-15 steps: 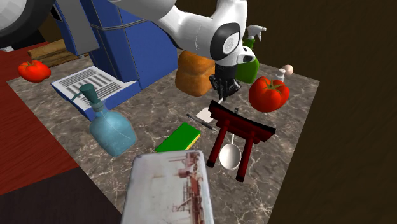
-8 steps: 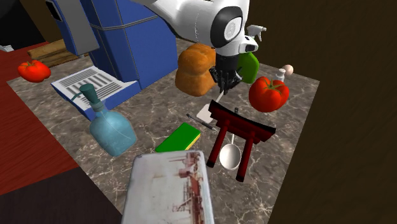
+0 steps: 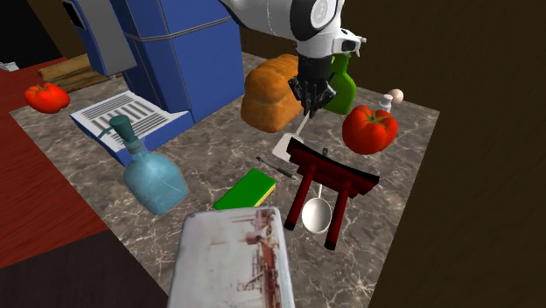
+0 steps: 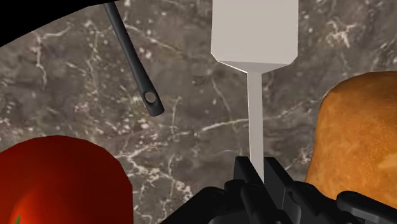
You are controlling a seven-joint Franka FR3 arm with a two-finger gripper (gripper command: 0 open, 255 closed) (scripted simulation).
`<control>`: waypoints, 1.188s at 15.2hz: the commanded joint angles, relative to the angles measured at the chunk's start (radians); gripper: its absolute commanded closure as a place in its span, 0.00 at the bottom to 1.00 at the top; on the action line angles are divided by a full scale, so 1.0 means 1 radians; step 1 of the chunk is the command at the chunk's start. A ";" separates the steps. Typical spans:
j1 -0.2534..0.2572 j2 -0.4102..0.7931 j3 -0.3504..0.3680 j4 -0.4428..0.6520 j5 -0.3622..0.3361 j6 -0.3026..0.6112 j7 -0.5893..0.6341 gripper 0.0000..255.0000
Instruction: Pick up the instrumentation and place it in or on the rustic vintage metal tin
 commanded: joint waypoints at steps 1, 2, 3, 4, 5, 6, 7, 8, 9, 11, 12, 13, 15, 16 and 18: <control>-0.001 -0.009 0.002 0.014 0.003 -0.023 -0.002 1.00; -0.001 -0.014 0.002 0.020 0.004 -0.034 -0.003 1.00; -0.001 -0.019 0.003 0.026 0.006 -0.045 -0.004 1.00; -0.001 -0.023 0.004 0.033 0.007 -0.056 -0.005 1.00; -0.002 -0.028 0.005 0.040 0.009 -0.067 -0.006 1.00; -0.002 -0.032 0.005 0.047 0.010 -0.079 -0.006 1.00; -0.002 -0.036 0.006 0.054 0.011 -0.090 -0.007 1.00; -0.002 -0.040 0.007 0.062 0.012 -0.102 -0.008 1.00; -0.002 -0.044 0.007 0.070 0.014 -0.113 -0.009 1.00; -0.002 -0.051 0.008 0.086 0.016 -0.137 -0.010 1.00; -0.002 -0.054 0.009 0.095 0.017 -0.149 -0.011 1.00; -0.002 -0.057 0.009 0.104 0.018 -0.161 -0.012 1.00; -0.002 -0.063 0.010 0.123 0.019 -0.185 -0.013 1.00; -0.002 -0.065 0.011 0.133 0.020 -0.197 -0.013 1.00; -0.016 -0.110 0.012 0.074 0.030 -0.181 -0.025 1.00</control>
